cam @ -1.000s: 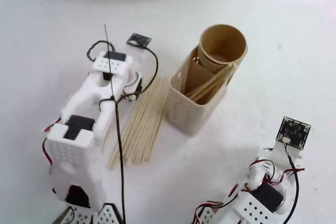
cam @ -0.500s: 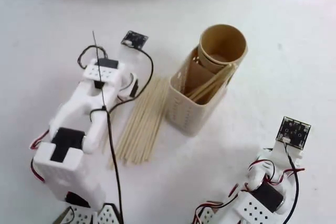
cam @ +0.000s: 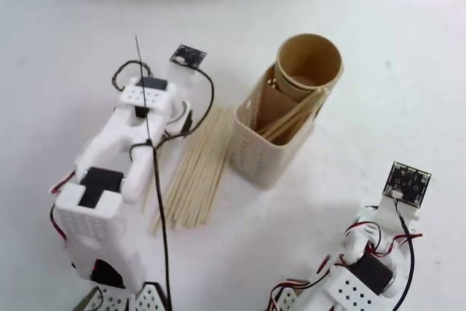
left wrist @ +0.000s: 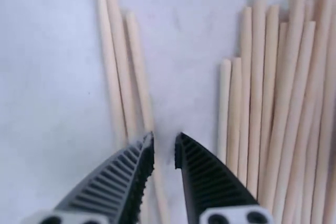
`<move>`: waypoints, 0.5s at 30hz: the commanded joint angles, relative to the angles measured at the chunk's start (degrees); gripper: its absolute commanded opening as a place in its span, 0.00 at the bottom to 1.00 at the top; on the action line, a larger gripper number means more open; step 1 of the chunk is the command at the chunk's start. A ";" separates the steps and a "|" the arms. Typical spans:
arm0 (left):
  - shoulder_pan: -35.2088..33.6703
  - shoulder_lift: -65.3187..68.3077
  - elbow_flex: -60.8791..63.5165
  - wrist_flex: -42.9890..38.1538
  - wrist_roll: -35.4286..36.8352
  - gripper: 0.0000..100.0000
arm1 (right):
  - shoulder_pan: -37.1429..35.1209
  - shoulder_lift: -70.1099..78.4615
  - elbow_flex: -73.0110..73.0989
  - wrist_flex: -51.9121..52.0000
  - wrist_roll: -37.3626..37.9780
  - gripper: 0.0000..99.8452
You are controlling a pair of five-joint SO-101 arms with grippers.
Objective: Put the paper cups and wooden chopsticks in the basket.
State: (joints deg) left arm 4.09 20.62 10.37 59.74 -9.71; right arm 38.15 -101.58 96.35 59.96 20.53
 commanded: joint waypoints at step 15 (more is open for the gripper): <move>-1.36 2.86 -5.89 3.08 1.14 0.09 | 0.48 0.31 0.62 0.13 0.44 0.02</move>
State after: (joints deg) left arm 4.09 23.52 6.95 62.11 -9.27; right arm 38.15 -101.58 96.35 59.96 20.53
